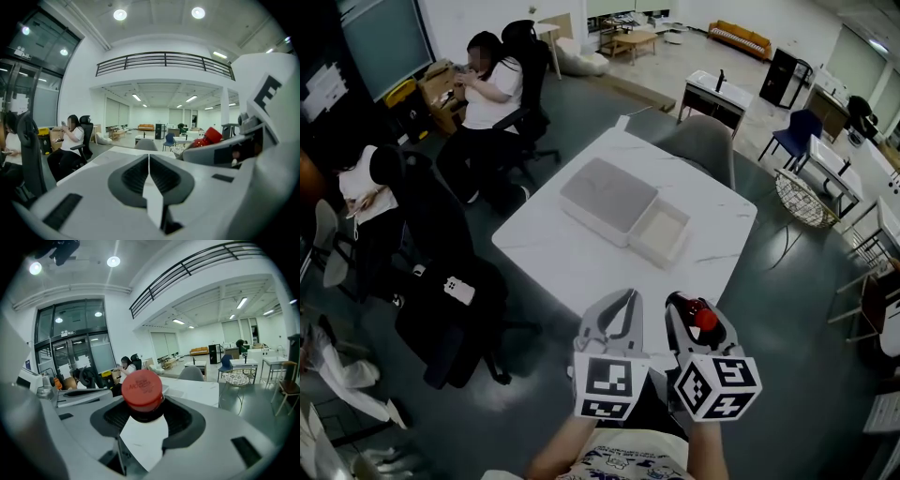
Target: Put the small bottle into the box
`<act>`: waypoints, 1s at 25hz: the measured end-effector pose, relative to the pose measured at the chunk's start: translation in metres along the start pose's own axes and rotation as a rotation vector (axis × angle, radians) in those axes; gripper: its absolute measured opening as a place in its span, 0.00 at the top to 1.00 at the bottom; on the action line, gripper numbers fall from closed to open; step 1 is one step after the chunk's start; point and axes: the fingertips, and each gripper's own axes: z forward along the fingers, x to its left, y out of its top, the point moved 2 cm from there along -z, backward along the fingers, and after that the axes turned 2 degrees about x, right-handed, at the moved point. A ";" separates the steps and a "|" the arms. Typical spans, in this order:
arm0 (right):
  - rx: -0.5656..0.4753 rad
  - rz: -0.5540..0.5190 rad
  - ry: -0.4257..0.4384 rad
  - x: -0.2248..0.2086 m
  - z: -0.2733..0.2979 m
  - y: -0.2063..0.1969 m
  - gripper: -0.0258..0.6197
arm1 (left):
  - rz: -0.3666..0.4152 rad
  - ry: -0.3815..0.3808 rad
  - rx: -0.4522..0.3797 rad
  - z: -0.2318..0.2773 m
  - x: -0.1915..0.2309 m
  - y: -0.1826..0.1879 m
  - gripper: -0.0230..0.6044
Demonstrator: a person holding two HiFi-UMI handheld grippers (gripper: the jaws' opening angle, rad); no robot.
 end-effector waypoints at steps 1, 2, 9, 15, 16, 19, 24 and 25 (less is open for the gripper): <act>0.004 -0.002 0.007 -0.003 0.006 0.003 0.61 | 0.000 0.008 0.005 0.006 0.002 0.001 0.93; 0.008 -0.004 0.015 -0.007 0.013 0.006 0.61 | -0.001 0.016 0.010 0.013 0.004 0.003 0.93; 0.038 -0.007 0.049 -0.036 0.061 0.025 0.61 | -0.019 0.056 0.035 0.066 0.017 0.011 0.93; 0.074 0.003 0.058 -0.066 0.103 0.033 0.61 | -0.030 0.069 0.081 0.114 0.021 0.007 0.93; 0.081 0.005 0.060 -0.071 0.110 0.032 0.61 | -0.032 0.073 0.089 0.121 0.022 0.005 0.93; 0.107 0.009 0.069 -0.086 0.127 0.027 0.61 | -0.039 0.086 0.115 0.138 0.021 -0.003 0.93; 0.149 0.012 0.084 -0.100 0.158 0.025 0.61 | -0.059 0.098 0.157 0.163 0.026 -0.013 0.93; 0.159 0.010 0.087 -0.101 0.164 0.024 0.61 | -0.063 0.099 0.165 0.167 0.028 -0.015 0.93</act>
